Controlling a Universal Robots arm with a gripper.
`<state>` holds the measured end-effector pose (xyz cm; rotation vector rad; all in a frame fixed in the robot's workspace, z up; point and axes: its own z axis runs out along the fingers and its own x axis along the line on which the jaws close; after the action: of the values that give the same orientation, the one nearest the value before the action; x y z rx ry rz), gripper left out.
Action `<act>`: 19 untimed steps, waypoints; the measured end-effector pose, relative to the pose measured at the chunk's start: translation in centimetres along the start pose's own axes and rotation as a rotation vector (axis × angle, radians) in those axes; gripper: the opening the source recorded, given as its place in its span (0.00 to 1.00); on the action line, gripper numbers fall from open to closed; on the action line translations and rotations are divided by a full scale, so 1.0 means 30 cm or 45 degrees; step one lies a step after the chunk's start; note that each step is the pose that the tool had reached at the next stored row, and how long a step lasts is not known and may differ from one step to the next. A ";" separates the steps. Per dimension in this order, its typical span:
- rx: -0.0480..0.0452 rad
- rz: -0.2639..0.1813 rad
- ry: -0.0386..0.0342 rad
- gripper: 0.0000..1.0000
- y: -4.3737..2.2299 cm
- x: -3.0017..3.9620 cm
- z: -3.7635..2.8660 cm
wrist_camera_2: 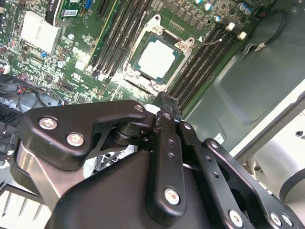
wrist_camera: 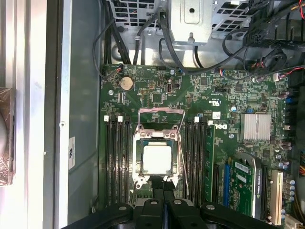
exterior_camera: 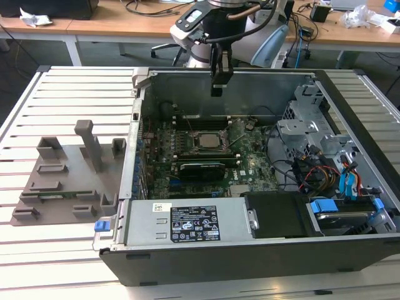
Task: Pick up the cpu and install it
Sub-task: 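Close the cpu cover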
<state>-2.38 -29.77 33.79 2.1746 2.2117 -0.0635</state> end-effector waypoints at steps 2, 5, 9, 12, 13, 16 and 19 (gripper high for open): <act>0.000 0.000 -0.0001 0.11 0.017 0.000 0.000; 0.000 0.000 0.0000 0.11 0.075 -0.001 0.000; 0.000 0.000 0.0001 0.11 0.120 -0.002 0.000; 0.000 0.000 0.0000 0.11 0.147 -0.002 0.000; 0.000 0.000 0.0002 0.11 0.156 -0.003 0.000; 0.000 0.000 0.0001 0.11 0.183 -0.003 0.000; 0.000 0.000 0.0000 0.11 0.213 -0.004 0.000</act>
<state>4.01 -29.77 33.77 2.1749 2.2115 -0.0636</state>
